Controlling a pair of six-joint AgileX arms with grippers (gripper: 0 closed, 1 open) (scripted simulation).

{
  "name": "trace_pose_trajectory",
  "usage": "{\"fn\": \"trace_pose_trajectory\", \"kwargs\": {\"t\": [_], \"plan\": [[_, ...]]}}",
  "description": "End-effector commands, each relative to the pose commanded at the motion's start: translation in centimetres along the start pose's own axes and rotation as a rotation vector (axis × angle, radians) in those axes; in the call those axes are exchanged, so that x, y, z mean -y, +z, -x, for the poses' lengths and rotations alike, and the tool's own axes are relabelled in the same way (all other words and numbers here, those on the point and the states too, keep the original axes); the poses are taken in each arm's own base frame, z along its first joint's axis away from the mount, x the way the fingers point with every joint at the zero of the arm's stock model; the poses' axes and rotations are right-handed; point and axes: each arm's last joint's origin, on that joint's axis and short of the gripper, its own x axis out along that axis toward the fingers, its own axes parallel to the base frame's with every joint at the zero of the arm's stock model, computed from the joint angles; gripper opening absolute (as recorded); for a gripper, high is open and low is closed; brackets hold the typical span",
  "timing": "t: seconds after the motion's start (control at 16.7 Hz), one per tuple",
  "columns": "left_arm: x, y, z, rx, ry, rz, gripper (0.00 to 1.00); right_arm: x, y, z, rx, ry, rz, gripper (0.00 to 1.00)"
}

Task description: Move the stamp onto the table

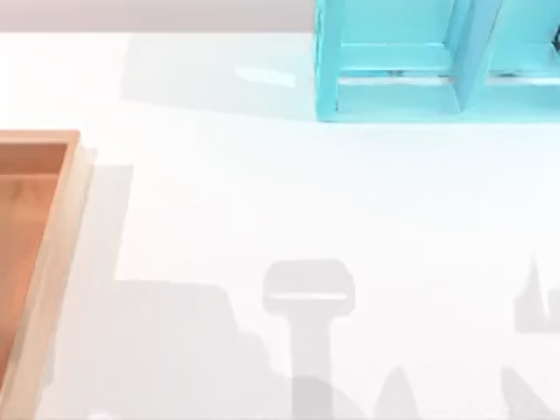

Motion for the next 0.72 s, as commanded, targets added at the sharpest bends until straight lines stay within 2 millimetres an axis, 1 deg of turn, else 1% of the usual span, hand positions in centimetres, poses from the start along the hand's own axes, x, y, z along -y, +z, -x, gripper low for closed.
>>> {"fn": "trace_pose_trajectory", "kwargs": {"t": [0.18, 0.48, 0.6, 0.72], "plan": [[-0.5, 0.6, -0.2, -0.040, -0.014, -0.001, 1.00, 0.0, 0.0, 0.0, 0.000, 0.000, 0.000, 1.00], [-0.4, 0.6, -0.3, -0.039, -0.013, -0.004, 1.00, 0.0, 0.0, 0.0, 0.000, 0.000, 0.000, 1.00], [-0.5, 0.6, -1.4, -0.046, -0.016, -0.001, 1.00, 0.0, 0.0, 0.0, 0.000, 0.000, 0.000, 1.00], [-0.5, 0.8, -3.3, -0.046, -0.016, -0.001, 1.00, 0.0, 0.0, 0.0, 0.000, 0.000, 0.000, 1.00]]}}
